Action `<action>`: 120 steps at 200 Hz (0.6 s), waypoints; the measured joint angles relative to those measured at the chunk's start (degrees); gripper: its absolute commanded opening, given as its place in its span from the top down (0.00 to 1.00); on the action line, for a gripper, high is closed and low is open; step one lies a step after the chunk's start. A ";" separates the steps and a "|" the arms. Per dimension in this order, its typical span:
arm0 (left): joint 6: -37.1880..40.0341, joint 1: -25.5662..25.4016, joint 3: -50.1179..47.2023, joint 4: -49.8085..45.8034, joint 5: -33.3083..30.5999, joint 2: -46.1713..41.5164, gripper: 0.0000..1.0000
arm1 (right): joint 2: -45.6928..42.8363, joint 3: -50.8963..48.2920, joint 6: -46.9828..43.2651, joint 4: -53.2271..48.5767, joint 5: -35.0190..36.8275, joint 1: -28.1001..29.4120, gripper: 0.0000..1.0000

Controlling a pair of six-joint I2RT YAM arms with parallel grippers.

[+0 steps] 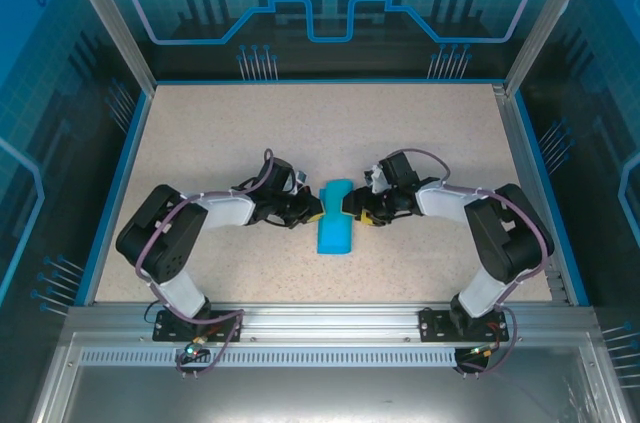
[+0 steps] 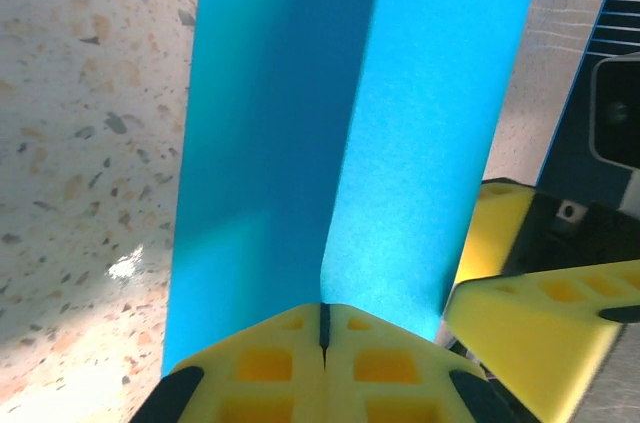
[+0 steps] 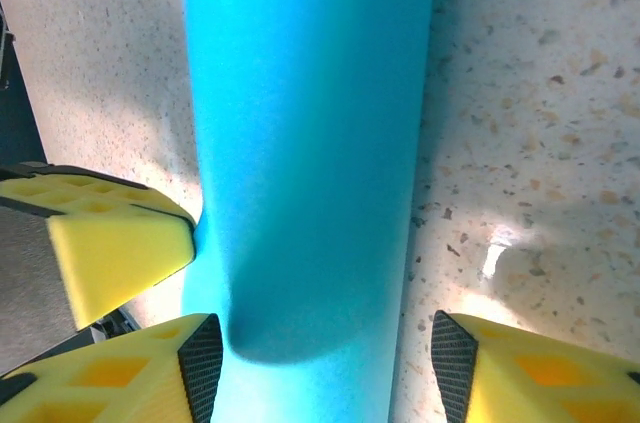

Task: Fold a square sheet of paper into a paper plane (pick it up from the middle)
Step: Fold the square sheet of paper in half at the center of the table.

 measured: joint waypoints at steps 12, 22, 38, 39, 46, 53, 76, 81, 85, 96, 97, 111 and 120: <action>0.44 0.00 0.00 -0.76 -0.17 -0.02 0.99 | -0.22 0.59 -0.94 -1.05 0.22 0.00 0.41; 0.66 0.00 -0.04 -1.38 -0.39 -0.02 0.98 | -0.22 0.94 -1.79 -2.01 0.61 0.04 0.43; 1.11 0.00 -0.11 -1.75 -0.57 -0.02 0.98 | -0.22 1.29 -2.58 -4.02 1.62 0.22 0.45; 1.11 0.00 -0.11 -1.75 -0.57 -0.02 0.98 | -0.22 1.31 -2.60 -4.11 1.70 0.24 0.45; 1.29 0.00 -0.11 -1.79 -0.59 -0.02 0.98 | -0.20 1.51 -3.02 -5.09 2.27 0.42 0.45; 1.42 0.00 -0.11 -1.84 -0.59 -0.02 0.98 | -0.20 1.75 -3.34 -5.92 2.67 0.55 0.45; 1.60 0.00 -0.09 -2.45 -0.59 0.00 0.98 | 0.04 2.32 -4.11 -7.32 3.78 1.40 0.45; 1.70 0.00 -0.09 -2.62 -0.59 0.00 0.97 | 0.17 2.43 -4.13 -7.52 3.82 1.62 0.45; 1.75 0.00 -0.07 -2.69 -0.59 0.00 0.97 | 0.31 2.47 -4.15 -7.61 3.87 1.70 0.45; 1.92 0.00 -0.04 -2.97 -0.59 0.00 0.96 | 0.70 2.67 -4.33 -7.91 3.91 2.05 0.45; 1.90 0.00 -0.04 -2.99 -0.59 0.00 0.96 | 0.72 2.69 -4.35 -8.00 3.89 2.05 0.45; 1.92 0.00 -0.02 -3.15 -0.59 0.02 0.96 | 1.27 3.58 -4.72 -8.68 4.00 2.49 0.45; 1.95 0.00 0.02 -3.23 -0.59 0.09 0.96 | 1.46 4.39 -5.01 -9.20 4.33 2.93 0.44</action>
